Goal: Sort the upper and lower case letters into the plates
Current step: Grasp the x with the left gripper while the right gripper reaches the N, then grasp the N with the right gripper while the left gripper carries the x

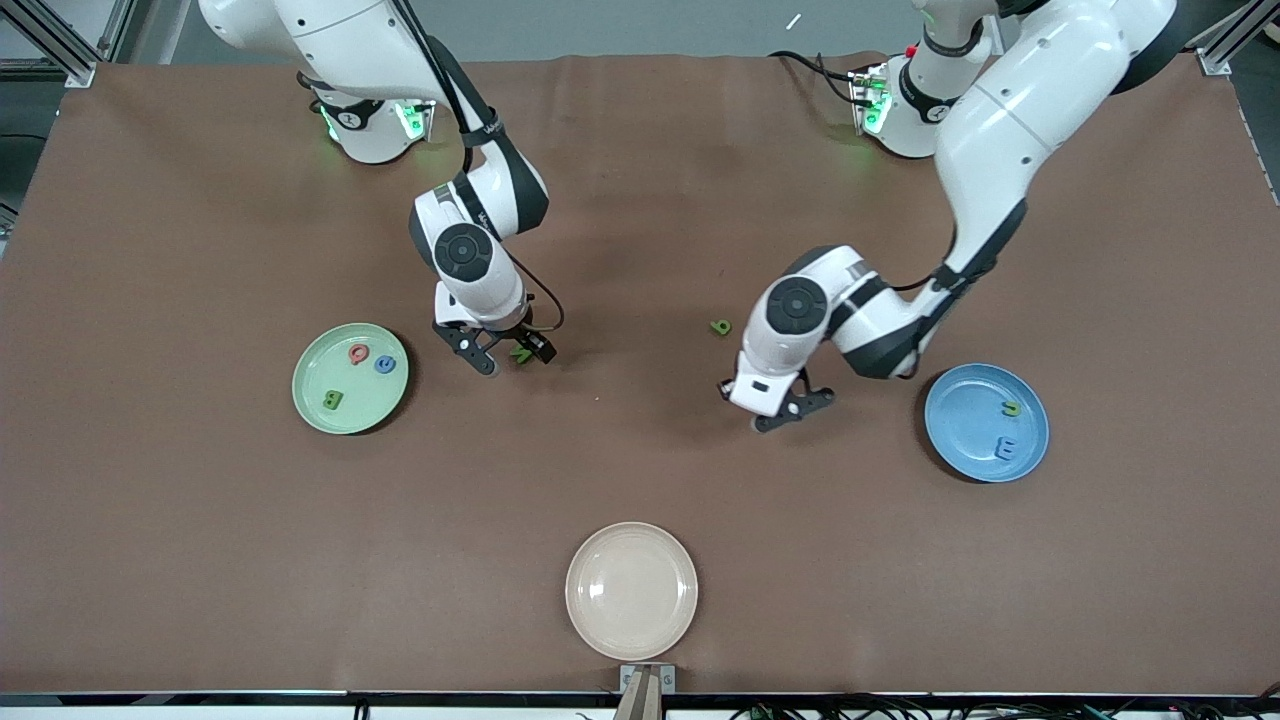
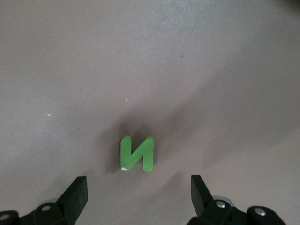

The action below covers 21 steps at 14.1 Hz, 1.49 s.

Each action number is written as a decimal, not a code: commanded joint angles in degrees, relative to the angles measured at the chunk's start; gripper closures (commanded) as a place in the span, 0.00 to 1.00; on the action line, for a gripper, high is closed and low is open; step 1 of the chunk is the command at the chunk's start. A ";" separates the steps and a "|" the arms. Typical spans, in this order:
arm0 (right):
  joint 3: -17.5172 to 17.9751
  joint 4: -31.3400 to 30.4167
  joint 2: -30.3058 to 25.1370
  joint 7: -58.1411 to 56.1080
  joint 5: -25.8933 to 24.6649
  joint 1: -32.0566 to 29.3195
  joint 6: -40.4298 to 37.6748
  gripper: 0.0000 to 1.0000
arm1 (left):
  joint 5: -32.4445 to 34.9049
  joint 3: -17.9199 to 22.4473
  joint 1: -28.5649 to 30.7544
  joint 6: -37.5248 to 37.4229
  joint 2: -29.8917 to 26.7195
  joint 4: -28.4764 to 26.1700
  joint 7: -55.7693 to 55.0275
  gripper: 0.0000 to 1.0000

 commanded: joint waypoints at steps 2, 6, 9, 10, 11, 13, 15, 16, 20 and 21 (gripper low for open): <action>-0.66 -1.42 -0.32 0.52 0.62 0.05 1.17 0.16 | 0.49 -5.97 10.73 -6.77 -5.26 -3.11 12.05 0.94; -0.66 -0.98 0.65 0.52 0.62 -0.31 3.27 0.19 | 0.58 -15.21 28.40 -6.96 -8.25 -10.40 25.85 0.94; -0.66 -0.55 1.44 0.43 0.62 -0.57 3.72 0.27 | 2.94 -15.67 36.85 -6.78 -10.71 -14.80 36.58 0.93; -0.66 -0.46 1.70 0.43 0.62 -0.48 3.81 0.32 | 4.17 -15.67 39.05 -6.35 -10.63 -15.42 39.40 0.93; -0.66 -0.46 1.79 0.52 0.62 -0.40 3.81 0.36 | 5.40 -15.67 41.42 -5.91 -10.54 -16.04 42.21 0.93; -0.66 -0.46 1.88 0.43 0.62 -0.05 3.81 0.45 | 6.38 -15.67 44.51 -5.20 -10.02 -16.39 46.52 0.92; -0.66 -0.46 2.22 0.43 0.53 -0.04 3.81 0.54 | 8.48 -15.41 46.71 -4.24 -8.62 -16.48 48.30 0.92; -0.66 -0.46 2.40 0.43 0.53 -0.13 3.81 0.62 | 11.10 -15.23 47.59 -3.88 -7.22 -16.40 48.21 0.92; -0.84 0.59 2.32 -0.53 0.53 -0.83 2.67 1.00 | 14.81 -15.05 48.39 -3.44 -4.30 -15.69 48.13 0.92; -0.93 1.03 1.97 -0.71 0.36 -1.44 1.88 1.00 | 15.17 -14.71 48.39 -3.44 -3.78 -15.69 48.13 0.91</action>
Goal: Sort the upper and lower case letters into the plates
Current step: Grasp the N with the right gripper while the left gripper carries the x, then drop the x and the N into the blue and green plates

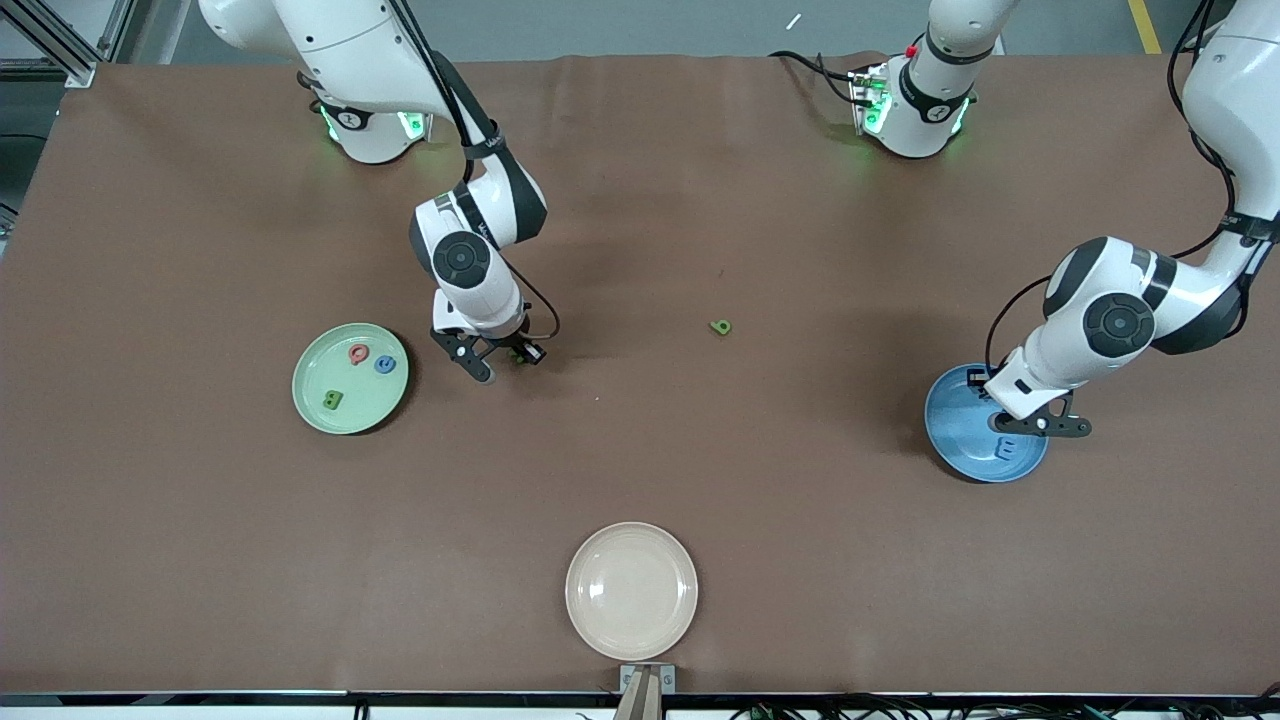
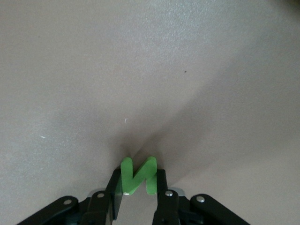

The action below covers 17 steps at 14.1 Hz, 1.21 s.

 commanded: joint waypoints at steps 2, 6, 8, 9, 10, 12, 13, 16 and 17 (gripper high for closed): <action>-0.18 4.33 -1.01 -4.44 0.00 -3.12 -8.40 1.00 | 2.04 0.11 0.26 0.44 1.72 -0.01 -0.04 0.91; -0.71 8.40 -5.83 -23.48 0.00 -12.77 -22.49 1.00 | 2.04 0.73 0.17 0.44 1.90 -0.54 -0.04 0.91; -0.88 7.17 -7.25 -35.00 -0.17 -18.04 -23.56 1.00 | 2.04 0.82 0.26 0.44 2.16 -0.54 0.05 0.91; -0.97 6.04 -7.51 -39.76 -0.26 -20.42 -22.96 1.00 | 2.04 0.82 0.18 0.44 2.25 -0.54 0.05 0.89; -0.97 5.33 -7.34 -43.55 -0.26 -22.36 -22.08 1.00 | 2.04 0.90 0.17 0.44 2.43 -0.54 0.05 0.89; -0.97 3.75 -6.99 -48.92 -0.26 -25.70 -19.01 1.00 | 2.04 0.90 0.26 0.44 2.43 -0.45 0.05 0.86; -0.97 3.13 -6.64 -51.21 -0.26 -26.85 -17.17 1.00 | 2.04 0.82 0.26 0.44 2.43 -0.45 0.14 0.81; -0.89 2.51 -4.18 -52.99 -0.17 -28.53 -13.55 1.00 | 2.04 0.73 0.26 0.26 1.73 0.17 0.84 0.20; -0.89 2.68 -3.31 -52.99 -0.08 -28.53 -12.68 1.00 | 1.95 0.38 0.26 -0.26 1.38 0.60 0.93 0.12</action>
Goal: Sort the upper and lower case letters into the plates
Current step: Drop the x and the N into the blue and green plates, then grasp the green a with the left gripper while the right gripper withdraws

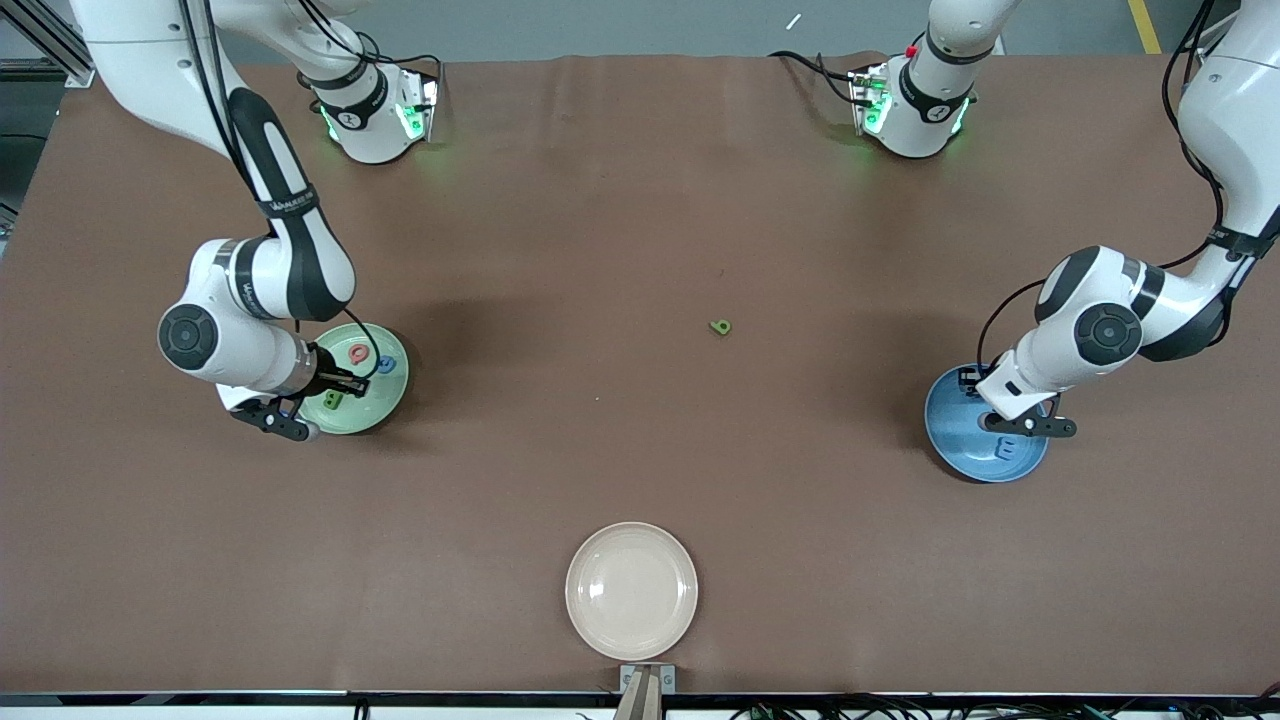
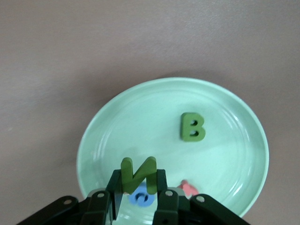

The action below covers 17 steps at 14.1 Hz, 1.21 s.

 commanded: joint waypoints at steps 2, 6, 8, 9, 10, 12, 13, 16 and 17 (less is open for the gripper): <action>1.08 -0.26 2.69 -0.71 0.05 -0.77 3.57 0.99 | 0.34 -3.16 0.28 -0.72 -1.64 0.66 0.62 0.04; 1.17 0.09 3.58 -0.71 0.14 -0.77 4.37 0.98 | -5.09 -11.68 0.28 -10.36 -2.79 1.98 -3.84 0.01; 1.17 0.53 3.58 -0.71 0.14 -0.77 3.76 0.59 | -7.39 -17.30 0.02 -14.42 -2.79 2.16 -9.98 0.01; 1.17 1.06 3.58 -0.71 0.14 -0.77 3.58 0.01 | -7.66 -19.15 -1.03 -14.70 -2.70 2.16 -14.54 0.01; 1.17 1.50 3.50 -0.80 0.14 -0.68 2.97 0.00 | -7.66 -19.69 -3.56 -14.79 -2.70 2.16 -19.02 0.01; 1.08 5.08 3.23 -0.89 0.14 -0.68 -3.23 0.00 | -7.57 -19.61 -10.23 -14.70 -2.26 2.16 -27.64 0.01; 1.08 7.71 2.80 -0.98 -0.13 -0.68 -7.80 0.00 | -7.57 -19.44 -12.87 -14.61 -2.09 2.33 -30.90 0.01; 0.82 20.35 2.53 -2.90 -4.94 -1.38 -26.68 0.00 | -7.75 -15.33 -23.67 -14.18 -0.42 5.05 -42.75 0.01; 0.91 24.31 2.53 -4.48 -6.62 -2.25 -31.61 0.00 | -7.75 -13.13 -27.02 -13.74 -0.24 5.75 -46.89 0.01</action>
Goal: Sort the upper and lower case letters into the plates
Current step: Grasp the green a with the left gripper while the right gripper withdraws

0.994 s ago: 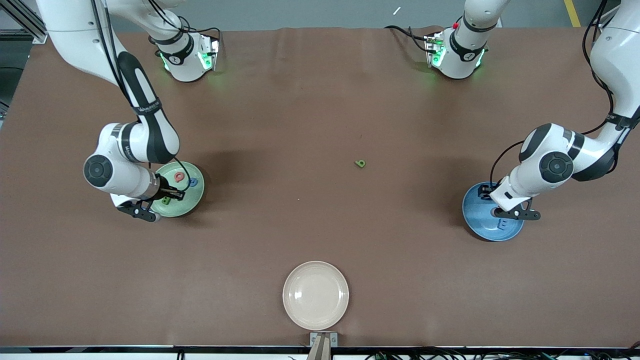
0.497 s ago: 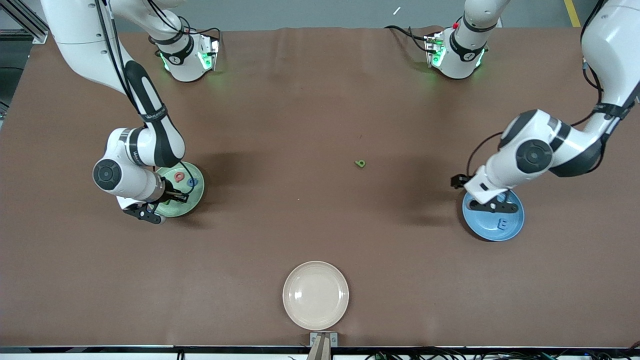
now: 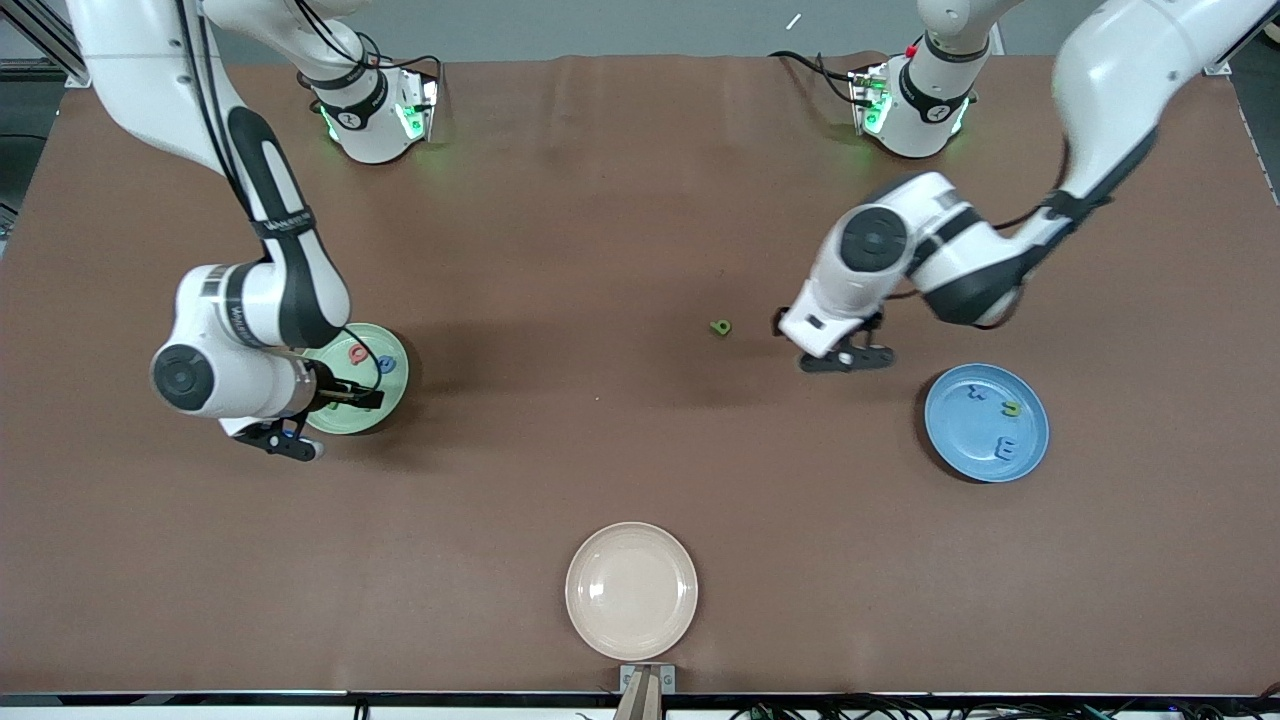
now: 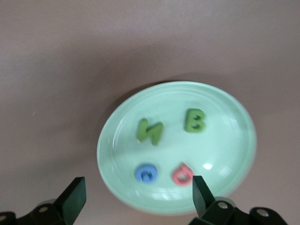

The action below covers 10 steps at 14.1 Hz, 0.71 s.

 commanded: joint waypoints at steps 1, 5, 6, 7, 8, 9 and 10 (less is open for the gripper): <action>0.61 10.89 -0.51 -5.60 -3.64 -3.24 -13.07 0.00 | -0.93 6.66 -9.02 0.39 0.78 3.34 -9.08 0.01; 0.61 15.06 -2.34 -17.46 -5.58 -8.86 -17.95 0.00 | -0.85 15.03 -18.54 8.63 0.87 3.88 -21.30 0.01; 0.70 15.15 -2.87 -18.97 -5.50 -10.35 -17.86 0.00 | -0.76 15.13 -18.64 10.31 1.22 3.79 -22.38 0.01; 0.61 15.15 -3.58 -20.72 -5.50 -11.07 -17.78 0.00 | -0.76 15.13 -18.73 11.02 1.57 3.79 -22.39 0.01; 0.61 15.15 -4.28 -21.35 -5.50 -11.42 -17.78 0.00 | -0.67 15.13 -18.73 11.55 2.01 3.79 -22.39 0.01; 0.61 15.32 -5.16 -21.44 -5.67 -11.51 -17.78 0.00 | -0.24 15.13 -18.82 12.43 2.45 3.61 -22.39 0.01; 0.53 15.50 -5.69 -21.44 -5.85 -11.51 -17.86 0.00 | 0.12 15.13 -19.25 13.48 2.89 3.52 -22.30 0.01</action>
